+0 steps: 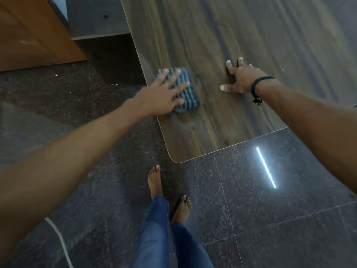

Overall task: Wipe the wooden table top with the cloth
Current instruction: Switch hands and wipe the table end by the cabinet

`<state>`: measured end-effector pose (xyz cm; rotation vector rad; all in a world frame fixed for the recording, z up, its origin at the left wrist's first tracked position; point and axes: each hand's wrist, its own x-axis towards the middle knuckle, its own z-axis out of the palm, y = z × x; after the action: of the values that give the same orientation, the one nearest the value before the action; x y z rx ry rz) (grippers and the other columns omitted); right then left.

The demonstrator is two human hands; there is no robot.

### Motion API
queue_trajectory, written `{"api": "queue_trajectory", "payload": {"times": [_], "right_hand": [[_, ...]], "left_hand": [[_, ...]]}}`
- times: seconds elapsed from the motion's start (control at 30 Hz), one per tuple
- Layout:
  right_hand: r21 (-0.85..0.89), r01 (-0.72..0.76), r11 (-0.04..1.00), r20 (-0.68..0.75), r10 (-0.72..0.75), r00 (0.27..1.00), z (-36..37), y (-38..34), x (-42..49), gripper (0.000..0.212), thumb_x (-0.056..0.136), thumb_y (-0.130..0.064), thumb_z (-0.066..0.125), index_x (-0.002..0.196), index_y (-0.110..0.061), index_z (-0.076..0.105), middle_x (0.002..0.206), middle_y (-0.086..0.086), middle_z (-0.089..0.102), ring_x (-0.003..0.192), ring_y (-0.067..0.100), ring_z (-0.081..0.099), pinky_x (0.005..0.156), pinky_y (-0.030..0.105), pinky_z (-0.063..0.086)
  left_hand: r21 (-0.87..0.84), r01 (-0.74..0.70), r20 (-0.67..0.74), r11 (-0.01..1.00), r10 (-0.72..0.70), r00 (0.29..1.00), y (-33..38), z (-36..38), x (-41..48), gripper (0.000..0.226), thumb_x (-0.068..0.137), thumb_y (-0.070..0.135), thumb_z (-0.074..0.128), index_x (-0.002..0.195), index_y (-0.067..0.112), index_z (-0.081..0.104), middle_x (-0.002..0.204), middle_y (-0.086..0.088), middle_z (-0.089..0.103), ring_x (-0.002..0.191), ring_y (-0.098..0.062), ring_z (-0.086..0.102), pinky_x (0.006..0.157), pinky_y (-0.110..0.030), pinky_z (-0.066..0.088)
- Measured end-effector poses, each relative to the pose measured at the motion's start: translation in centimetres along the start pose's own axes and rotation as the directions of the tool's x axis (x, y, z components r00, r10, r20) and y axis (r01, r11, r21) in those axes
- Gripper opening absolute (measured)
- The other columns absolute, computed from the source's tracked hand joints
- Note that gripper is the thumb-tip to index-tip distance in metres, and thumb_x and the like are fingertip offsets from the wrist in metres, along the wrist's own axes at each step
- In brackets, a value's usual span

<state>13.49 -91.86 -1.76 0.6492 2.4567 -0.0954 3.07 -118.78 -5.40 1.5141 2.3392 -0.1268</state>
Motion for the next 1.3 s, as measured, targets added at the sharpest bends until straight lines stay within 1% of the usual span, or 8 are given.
{"api": "queue_trajectory", "payload": {"times": [0.1, 0.23, 0.47, 0.73, 0.83, 0.97, 1.13, 1.3], "right_hand": [[-0.041, 0.014, 0.999, -0.023, -0.015, 1.000, 0.0, -0.1, 0.0, 0.099, 0.090, -0.067, 0.055, 0.161, -0.027, 0.000, 0.166, 0.019, -0.002, 0.145, 0.046, 0.027, 0.115, 0.050, 0.028], [-0.032, 0.033, 0.999, -0.035, -0.034, 0.999, 0.2, 0.3, -0.1, 0.099, 0.089, -0.068, 0.054, 0.161, -0.029, 0.000, 0.167, 0.017, -0.002, 0.145, 0.046, 0.027, 0.113, 0.052, 0.031], [-0.038, 0.018, 0.999, -0.028, -0.019, 0.999, 0.1, 0.0, 0.1, 0.097, 0.089, -0.067, 0.055, 0.161, -0.030, 0.000, 0.167, 0.014, -0.003, 0.146, 0.042, 0.027, 0.112, 0.053, 0.034], [-0.057, 0.020, 0.998, -0.015, -0.021, 1.000, 0.1, -0.1, -0.2, 0.099, 0.089, -0.067, 0.054, 0.161, -0.028, -0.002, 0.167, 0.016, -0.005, 0.146, 0.045, 0.025, 0.111, 0.052, 0.035], [-0.064, 0.025, 0.998, -0.012, -0.025, 1.000, 0.1, -0.1, -0.1, 0.100, 0.089, -0.069, 0.053, 0.161, -0.027, -0.002, 0.166, 0.018, -0.004, 0.145, 0.046, 0.027, 0.111, 0.052, 0.035], [-0.064, 0.020, 0.998, -0.019, -0.021, 1.000, 0.0, -0.2, -0.1, 0.099, 0.089, -0.069, 0.053, 0.160, -0.028, -0.002, 0.166, 0.018, -0.004, 0.145, 0.046, 0.028, 0.111, 0.052, 0.034], [-0.043, 0.015, 0.999, -0.032, -0.016, 0.999, 0.0, -0.2, -0.7, 0.098, 0.090, -0.068, 0.053, 0.161, -0.028, -0.001, 0.167, 0.017, -0.003, 0.146, 0.045, 0.027, 0.112, 0.051, 0.032], [-0.052, 0.024, 0.998, -0.010, -0.024, 1.000, 0.0, -0.5, -1.8, 0.094, 0.092, -0.066, 0.051, 0.161, -0.027, -0.001, 0.166, 0.018, -0.004, 0.147, 0.043, 0.025, 0.115, 0.049, 0.029]], "left_hand": [[-0.073, 0.214, -0.003, 0.974, -0.215, 0.977, -0.6, -1.6, 1.3, 0.060, 0.100, 0.049, 0.009, 0.156, 0.028, 0.006, 0.162, -0.012, -0.013, 0.145, -0.041, -0.019, 0.118, -0.058, -0.004], [-0.117, 0.158, -0.068, 0.980, -0.167, 0.984, 4.4, 0.0, -0.5, 0.057, 0.104, 0.050, 0.020, 0.156, 0.029, 0.009, 0.163, -0.008, -0.011, 0.147, -0.037, -0.015, 0.118, -0.057, 0.002], [-0.322, 0.418, 0.020, 0.849, -0.435, 0.900, -4.6, -2.4, 1.5, 0.064, 0.103, 0.052, 0.024, 0.157, 0.028, -0.001, 0.161, -0.011, -0.019, 0.145, -0.039, -0.018, 0.118, -0.051, -0.005], [0.010, 0.123, -0.327, 0.992, -0.113, 0.938, 2.1, 3.3, -4.9, 0.060, 0.104, 0.044, 0.022, 0.151, 0.008, 0.029, 0.156, -0.030, 0.017, 0.138, -0.049, -0.003, 0.108, -0.064, 0.007], [0.011, 0.075, -0.211, 0.997, -0.071, 0.975, 6.6, 6.7, -9.2, 0.066, 0.101, 0.052, 0.002, 0.154, 0.013, 0.012, 0.159, -0.027, 0.004, 0.143, -0.053, -0.002, 0.116, -0.063, 0.012], [-0.047, 0.088, -0.294, 0.995, -0.098, 0.951, 5.2, 5.2, -7.0, 0.057, 0.099, 0.046, 0.034, 0.148, 0.017, 0.039, 0.158, -0.019, 0.001, 0.143, -0.051, 0.004, 0.109, -0.068, 0.023], [-0.296, 0.409, -0.135, 0.863, -0.462, 0.877, 1.9, 1.1, -1.2, 0.062, 0.104, 0.047, 0.017, 0.157, 0.018, 0.002, 0.160, -0.020, -0.016, 0.144, -0.046, -0.018, 0.117, -0.059, -0.005], [-0.158, 0.153, -0.164, 0.976, -0.179, 0.970, 6.5, 4.4, -7.4, 0.070, 0.095, 0.047, -0.009, 0.156, 0.016, 0.006, 0.160, -0.023, -0.009, 0.143, -0.051, -0.012, 0.115, -0.064, 0.005]]}}
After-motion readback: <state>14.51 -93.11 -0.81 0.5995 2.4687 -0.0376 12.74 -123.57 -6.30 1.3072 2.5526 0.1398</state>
